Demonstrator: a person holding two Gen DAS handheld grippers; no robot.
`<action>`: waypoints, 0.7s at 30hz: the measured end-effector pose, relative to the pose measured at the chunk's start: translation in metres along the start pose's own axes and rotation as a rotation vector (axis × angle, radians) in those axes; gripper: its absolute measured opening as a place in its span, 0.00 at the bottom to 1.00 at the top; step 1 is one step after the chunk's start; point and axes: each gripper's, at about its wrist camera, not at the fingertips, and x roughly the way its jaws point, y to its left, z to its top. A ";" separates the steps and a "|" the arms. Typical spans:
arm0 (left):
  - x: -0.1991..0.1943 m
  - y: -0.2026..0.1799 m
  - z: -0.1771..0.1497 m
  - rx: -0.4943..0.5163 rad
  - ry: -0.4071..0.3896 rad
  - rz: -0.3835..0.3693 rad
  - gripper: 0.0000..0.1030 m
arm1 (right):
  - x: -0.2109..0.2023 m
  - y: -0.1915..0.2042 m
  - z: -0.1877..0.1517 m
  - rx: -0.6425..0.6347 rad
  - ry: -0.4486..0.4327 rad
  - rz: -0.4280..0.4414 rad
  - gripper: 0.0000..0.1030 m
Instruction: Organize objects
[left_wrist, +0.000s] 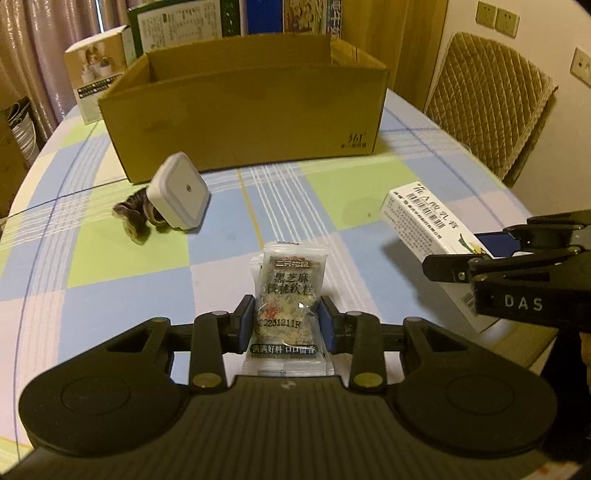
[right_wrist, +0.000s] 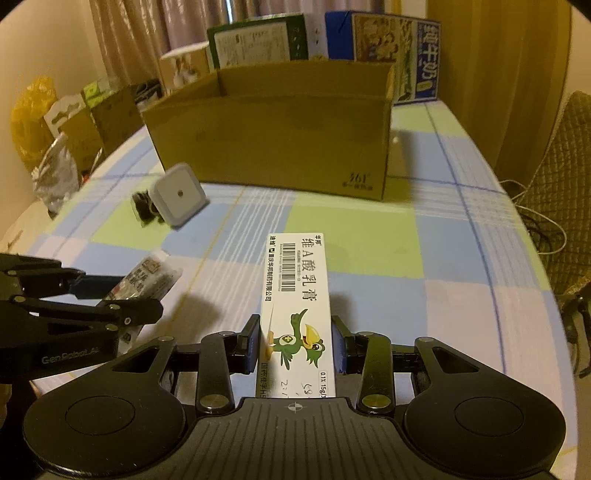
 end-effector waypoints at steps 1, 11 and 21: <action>-0.006 0.000 0.001 -0.002 -0.004 0.003 0.30 | -0.005 0.001 0.002 0.002 -0.008 0.000 0.34; -0.047 -0.001 0.008 -0.029 -0.052 0.017 0.30 | -0.044 0.012 0.010 -0.011 -0.064 -0.003 0.34; -0.068 -0.001 0.007 -0.035 -0.078 0.020 0.30 | -0.058 0.023 0.012 -0.032 -0.079 0.010 0.34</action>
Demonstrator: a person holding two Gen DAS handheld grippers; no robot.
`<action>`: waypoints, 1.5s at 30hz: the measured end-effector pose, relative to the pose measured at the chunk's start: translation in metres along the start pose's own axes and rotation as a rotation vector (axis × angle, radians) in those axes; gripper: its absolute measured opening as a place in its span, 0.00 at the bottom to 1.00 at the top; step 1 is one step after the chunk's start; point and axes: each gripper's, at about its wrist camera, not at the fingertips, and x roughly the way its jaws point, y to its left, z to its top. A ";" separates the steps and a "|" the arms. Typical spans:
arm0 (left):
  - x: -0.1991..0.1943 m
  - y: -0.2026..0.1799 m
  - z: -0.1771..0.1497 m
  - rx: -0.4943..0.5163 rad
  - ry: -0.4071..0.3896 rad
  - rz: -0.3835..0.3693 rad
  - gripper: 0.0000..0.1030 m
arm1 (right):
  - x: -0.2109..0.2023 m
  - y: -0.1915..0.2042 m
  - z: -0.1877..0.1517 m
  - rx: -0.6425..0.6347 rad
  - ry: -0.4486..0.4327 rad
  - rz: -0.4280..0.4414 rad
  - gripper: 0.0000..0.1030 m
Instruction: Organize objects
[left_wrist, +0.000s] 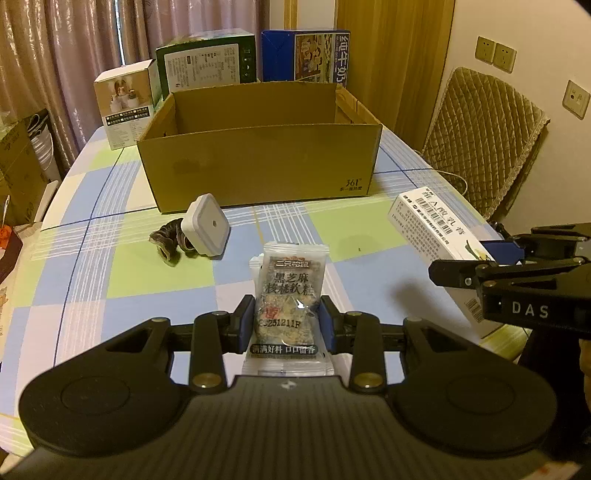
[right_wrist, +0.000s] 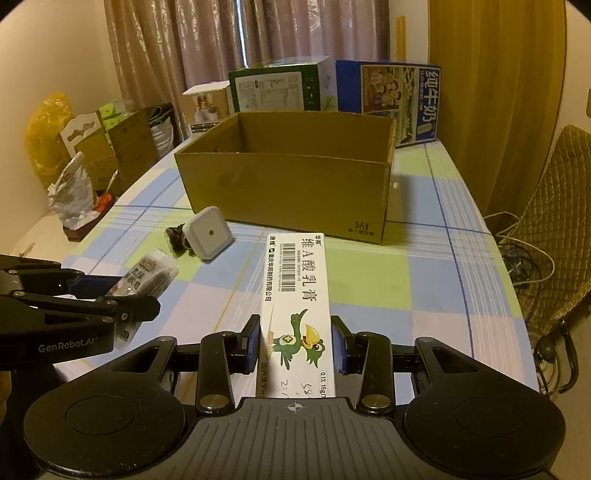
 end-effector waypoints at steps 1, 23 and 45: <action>-0.001 0.000 0.000 -0.002 -0.001 0.000 0.30 | 0.000 0.001 0.001 0.000 0.000 0.001 0.34; -0.012 0.021 0.031 -0.006 -0.056 0.010 0.30 | -0.007 0.009 0.048 -0.066 -0.029 -0.017 0.34; -0.012 0.052 0.100 0.114 -0.086 0.030 0.30 | 0.011 -0.008 0.114 -0.087 -0.027 -0.018 0.34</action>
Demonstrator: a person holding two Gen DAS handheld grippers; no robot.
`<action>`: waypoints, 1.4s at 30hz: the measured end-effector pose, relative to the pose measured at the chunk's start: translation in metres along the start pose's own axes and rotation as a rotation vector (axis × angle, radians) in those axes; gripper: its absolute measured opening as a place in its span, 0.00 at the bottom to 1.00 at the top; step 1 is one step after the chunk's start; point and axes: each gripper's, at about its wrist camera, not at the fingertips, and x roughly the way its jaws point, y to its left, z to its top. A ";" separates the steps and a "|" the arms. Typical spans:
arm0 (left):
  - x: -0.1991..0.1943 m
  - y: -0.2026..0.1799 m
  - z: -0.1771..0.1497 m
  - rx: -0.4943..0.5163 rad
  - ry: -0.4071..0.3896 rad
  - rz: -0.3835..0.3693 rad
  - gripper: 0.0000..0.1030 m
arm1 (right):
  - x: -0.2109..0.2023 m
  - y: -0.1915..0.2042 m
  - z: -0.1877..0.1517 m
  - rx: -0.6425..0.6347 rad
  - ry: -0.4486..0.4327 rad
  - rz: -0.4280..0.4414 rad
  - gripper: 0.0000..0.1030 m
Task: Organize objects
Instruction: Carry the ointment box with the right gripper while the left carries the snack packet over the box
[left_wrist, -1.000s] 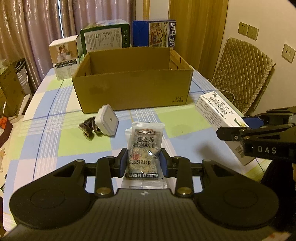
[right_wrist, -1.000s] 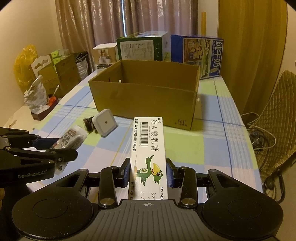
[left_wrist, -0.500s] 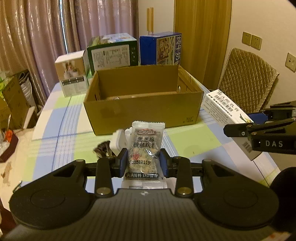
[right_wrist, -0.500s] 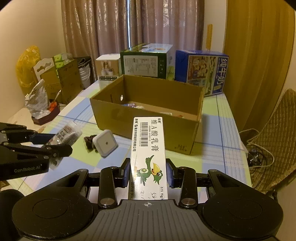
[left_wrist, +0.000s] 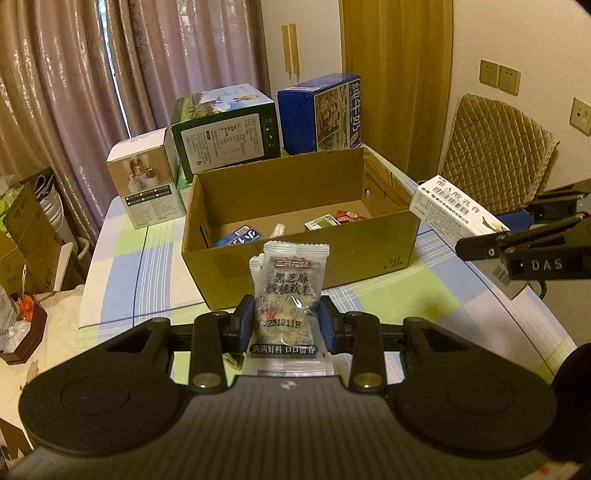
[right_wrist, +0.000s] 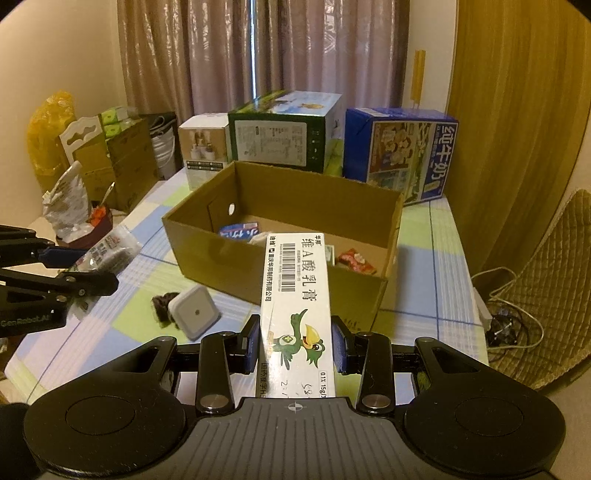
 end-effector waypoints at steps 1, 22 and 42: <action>0.002 0.002 0.003 -0.001 0.004 -0.005 0.30 | 0.002 -0.002 0.004 0.002 0.000 -0.001 0.34; 0.084 0.058 0.115 -0.078 0.126 -0.116 0.30 | 0.063 -0.052 0.119 0.028 0.103 0.073 0.34; 0.153 0.083 0.154 -0.102 0.214 -0.075 0.30 | 0.128 -0.064 0.169 0.042 0.195 0.070 0.34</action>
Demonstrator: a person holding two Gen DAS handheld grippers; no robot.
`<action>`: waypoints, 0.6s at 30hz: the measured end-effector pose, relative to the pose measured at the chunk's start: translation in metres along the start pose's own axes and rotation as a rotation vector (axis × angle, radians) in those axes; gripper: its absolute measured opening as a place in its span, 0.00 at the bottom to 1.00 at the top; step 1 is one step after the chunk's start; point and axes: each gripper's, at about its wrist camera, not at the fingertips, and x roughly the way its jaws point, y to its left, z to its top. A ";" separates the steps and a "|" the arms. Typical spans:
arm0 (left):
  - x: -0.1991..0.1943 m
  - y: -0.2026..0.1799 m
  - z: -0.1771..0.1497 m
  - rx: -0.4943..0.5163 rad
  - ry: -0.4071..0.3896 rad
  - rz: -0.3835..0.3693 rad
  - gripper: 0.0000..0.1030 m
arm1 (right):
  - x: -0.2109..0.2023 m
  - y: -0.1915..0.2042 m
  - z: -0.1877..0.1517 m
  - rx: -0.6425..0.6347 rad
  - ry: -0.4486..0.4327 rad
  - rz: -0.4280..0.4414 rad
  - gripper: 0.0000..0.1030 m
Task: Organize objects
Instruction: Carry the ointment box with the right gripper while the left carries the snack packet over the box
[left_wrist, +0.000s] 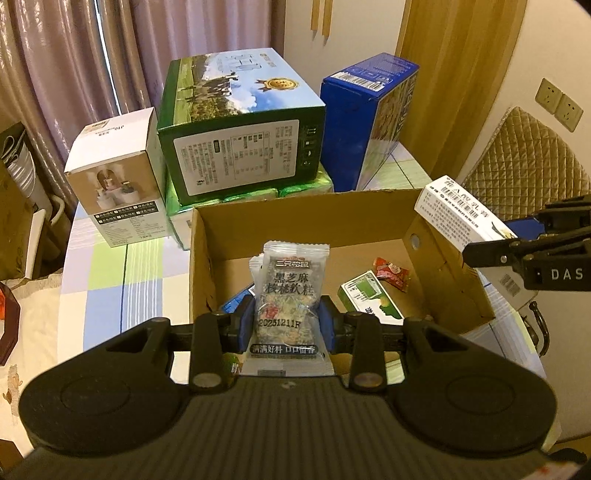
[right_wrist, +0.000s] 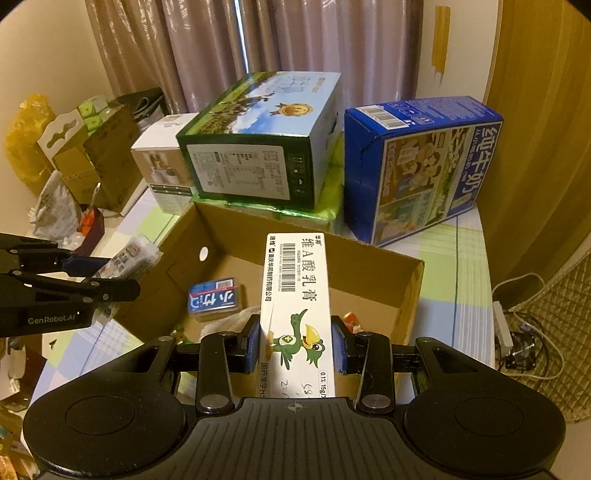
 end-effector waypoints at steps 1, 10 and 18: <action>0.002 0.000 0.001 0.001 0.004 0.000 0.30 | 0.002 -0.001 0.001 0.002 0.002 -0.001 0.34; 0.025 0.003 0.006 0.002 0.023 -0.005 0.30 | 0.020 -0.009 0.010 0.019 0.008 0.005 0.34; 0.044 0.005 0.012 0.005 0.036 -0.008 0.30 | 0.035 -0.013 0.012 0.014 0.013 -0.005 0.34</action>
